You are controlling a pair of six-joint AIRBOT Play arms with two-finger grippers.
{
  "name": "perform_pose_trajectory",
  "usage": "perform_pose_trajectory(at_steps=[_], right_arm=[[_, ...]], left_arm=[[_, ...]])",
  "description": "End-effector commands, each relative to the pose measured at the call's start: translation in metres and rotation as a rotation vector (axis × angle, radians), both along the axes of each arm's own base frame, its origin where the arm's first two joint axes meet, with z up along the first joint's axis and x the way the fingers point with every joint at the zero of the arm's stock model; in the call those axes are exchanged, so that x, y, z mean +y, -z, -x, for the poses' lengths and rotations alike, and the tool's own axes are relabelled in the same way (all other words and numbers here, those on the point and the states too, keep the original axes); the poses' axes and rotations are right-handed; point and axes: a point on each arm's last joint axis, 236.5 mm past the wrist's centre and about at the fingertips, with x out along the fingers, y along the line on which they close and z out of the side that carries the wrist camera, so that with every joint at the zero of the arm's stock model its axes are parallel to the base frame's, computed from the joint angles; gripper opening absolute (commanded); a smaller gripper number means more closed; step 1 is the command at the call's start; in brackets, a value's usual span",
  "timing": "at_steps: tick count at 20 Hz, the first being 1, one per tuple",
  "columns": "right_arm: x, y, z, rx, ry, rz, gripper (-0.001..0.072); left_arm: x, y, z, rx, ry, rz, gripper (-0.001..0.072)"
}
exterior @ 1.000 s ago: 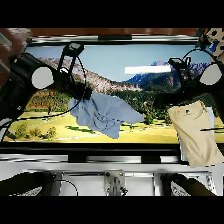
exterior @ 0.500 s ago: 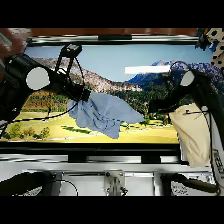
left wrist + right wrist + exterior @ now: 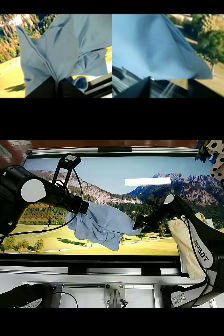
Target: Fold the shirts.
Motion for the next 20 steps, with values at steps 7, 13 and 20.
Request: perform_pose_trajectory(at_steps=[7, 13, 20], right_arm=[[0.004, -0.031, -0.028, -0.152, -0.011, -0.023, 0.0059], [0.003, -0.287, -0.064, -0.949, -0.160, -0.025, 0.0059], [-0.038, -0.576, 0.073, -1.747, 0.077, 0.033, 0.0059]], left_arm=[[0.001, -0.020, 0.000, -0.100, 0.147, -0.042, 0.0039], [-0.004, -0.200, 0.000, -0.519, 0.165, 0.167, 0.0039], [0.041, -0.362, 0.093, -0.985, 0.179, 0.448, 0.0039]])
